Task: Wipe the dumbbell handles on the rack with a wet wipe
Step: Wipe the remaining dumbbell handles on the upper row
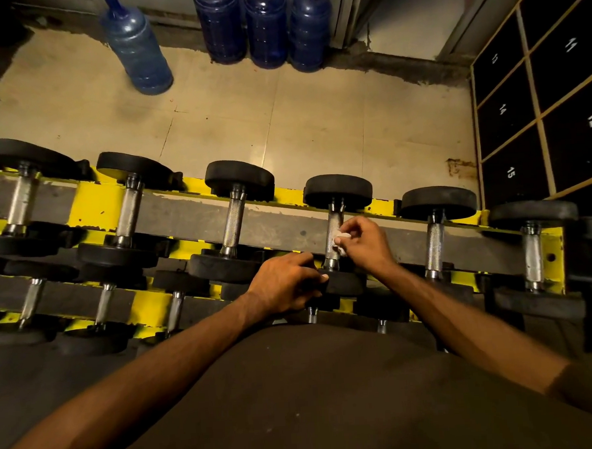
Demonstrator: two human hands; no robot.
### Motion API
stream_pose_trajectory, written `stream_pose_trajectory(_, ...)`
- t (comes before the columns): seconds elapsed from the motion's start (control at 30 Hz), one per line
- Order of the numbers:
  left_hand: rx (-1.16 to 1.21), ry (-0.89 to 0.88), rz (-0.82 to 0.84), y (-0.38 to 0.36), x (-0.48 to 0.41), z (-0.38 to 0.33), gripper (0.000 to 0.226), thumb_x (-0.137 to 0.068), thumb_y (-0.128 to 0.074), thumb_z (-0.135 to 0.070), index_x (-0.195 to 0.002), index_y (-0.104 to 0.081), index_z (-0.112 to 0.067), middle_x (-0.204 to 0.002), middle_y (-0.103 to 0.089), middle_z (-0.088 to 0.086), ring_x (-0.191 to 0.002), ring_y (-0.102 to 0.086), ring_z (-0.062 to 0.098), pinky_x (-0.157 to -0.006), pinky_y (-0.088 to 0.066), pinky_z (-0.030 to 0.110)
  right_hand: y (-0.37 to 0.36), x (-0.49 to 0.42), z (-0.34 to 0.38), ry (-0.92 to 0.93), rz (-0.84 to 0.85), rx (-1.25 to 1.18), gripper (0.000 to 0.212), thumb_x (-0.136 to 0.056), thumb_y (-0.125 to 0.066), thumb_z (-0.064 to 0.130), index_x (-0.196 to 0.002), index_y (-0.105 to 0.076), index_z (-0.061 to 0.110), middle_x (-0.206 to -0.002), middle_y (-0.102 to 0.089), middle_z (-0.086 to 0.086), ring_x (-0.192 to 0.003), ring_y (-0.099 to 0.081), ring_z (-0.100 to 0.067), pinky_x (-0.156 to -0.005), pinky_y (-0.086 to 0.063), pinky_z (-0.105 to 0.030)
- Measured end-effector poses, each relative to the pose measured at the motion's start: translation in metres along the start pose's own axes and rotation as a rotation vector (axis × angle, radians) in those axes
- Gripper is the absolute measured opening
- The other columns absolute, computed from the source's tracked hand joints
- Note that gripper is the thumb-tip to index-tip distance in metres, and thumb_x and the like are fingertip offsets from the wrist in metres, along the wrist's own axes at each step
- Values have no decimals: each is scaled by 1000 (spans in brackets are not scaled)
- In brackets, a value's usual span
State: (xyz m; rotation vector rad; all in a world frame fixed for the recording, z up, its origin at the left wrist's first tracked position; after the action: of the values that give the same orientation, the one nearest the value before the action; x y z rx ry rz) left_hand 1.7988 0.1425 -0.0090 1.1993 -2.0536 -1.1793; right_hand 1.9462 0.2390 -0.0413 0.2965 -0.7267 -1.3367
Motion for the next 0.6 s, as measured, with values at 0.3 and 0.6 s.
stream_pose_trajectory(0.3, 7, 0, -18, 2, 1, -1, 31, -86, -76, -40, -114, -72, -27, -103, -61, -4, -88, -59, 12, -69, -53, 29, 1, -12, -45, -354, -154, -310, 16, -88, -70, 7, -104, -72, 9, -104, -70, -6, -87, -68, -17, -60, -57, -22)
stream_pose_trajectory(0.6, 10, -9, -27, 5, 2, -4, 32, -84, -79, -35, -113, -72, -25, -102, -62, -2, -87, -60, 14, -68, -55, 32, -21, -25, -53, -551, 222, -379, 22, -92, -54, -3, -107, -69, 3, -111, -68, -15, -102, -67, -26, -86, -60, -39)
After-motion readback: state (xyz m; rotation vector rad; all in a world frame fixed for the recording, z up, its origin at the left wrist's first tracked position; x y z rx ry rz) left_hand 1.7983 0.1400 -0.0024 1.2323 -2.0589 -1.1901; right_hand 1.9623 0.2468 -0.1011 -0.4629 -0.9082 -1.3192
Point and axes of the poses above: each hand's wrist, its own x-axis away from the middle knuckle, its own y-axis out of the back of the hand, z = x × y, the point moved 10 cm from there along -x, towards the middle knuckle
